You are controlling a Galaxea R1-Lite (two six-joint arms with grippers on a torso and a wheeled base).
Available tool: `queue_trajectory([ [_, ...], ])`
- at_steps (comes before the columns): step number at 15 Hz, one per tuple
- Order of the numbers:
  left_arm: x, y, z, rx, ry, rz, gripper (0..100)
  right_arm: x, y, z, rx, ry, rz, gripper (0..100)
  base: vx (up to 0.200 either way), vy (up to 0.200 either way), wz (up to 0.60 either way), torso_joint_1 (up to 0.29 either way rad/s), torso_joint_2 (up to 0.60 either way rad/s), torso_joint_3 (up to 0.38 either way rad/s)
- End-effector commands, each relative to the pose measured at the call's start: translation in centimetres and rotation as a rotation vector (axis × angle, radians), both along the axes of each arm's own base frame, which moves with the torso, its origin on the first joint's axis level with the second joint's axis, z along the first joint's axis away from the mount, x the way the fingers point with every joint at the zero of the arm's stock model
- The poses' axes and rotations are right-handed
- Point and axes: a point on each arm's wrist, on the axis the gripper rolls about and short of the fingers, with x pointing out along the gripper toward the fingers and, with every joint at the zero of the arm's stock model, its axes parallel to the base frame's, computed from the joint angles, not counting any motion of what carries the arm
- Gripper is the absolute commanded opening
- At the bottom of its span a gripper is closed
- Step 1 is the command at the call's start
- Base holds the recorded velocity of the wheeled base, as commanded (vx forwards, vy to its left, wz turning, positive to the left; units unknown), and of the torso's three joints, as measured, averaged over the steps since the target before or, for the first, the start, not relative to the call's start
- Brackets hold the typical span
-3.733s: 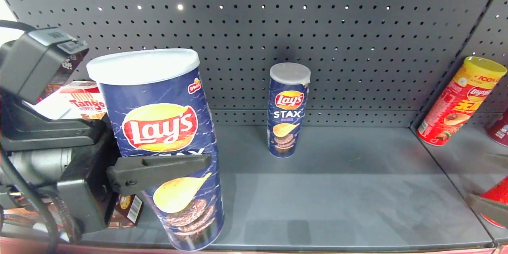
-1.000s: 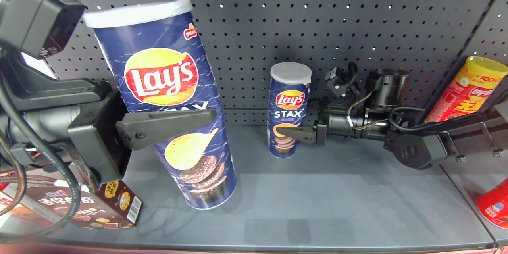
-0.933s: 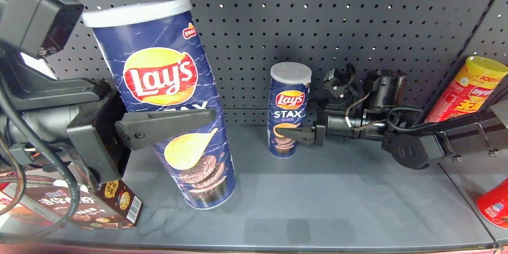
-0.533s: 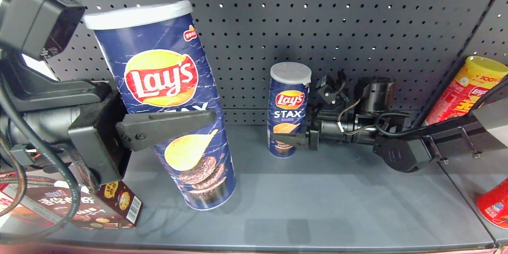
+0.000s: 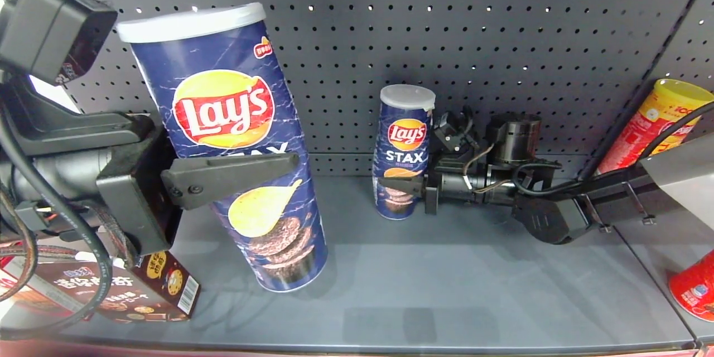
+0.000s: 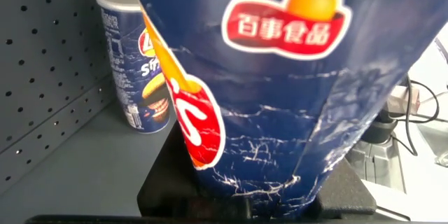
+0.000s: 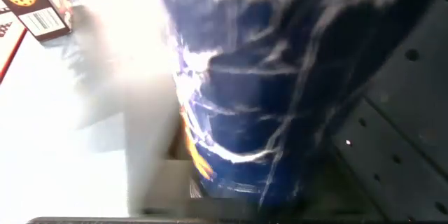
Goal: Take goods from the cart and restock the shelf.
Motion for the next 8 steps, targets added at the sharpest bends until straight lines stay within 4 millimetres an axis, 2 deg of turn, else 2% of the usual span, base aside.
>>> queue_trajectory([
  [1, 0.0, 0.0, -0.1, 0.001, 0.002, 0.000, 0, -0.3, 0.2, 0.2, 0.001, -0.002, 0.009, 0, 0.000, 0.000, 0.00, 0.000, 0.00, 0.000],
  [5, -0.1, 0.0, -0.3, 0.003, 0.009, 0.000, 0, -1.6, -0.3, 1.5, 0.009, -0.017, 0.007, 0, 0.000, 0.000, 0.00, 0.000, 0.00, 0.000],
  [8, -0.4, 0.1, -0.3, 0.003, 0.005, -0.002, 0, -4.4, -1.4, 3.3, 0.019, -0.038, 0.010, 0, 0.000, 0.000, 0.00, 0.000, 0.00, 0.000],
])
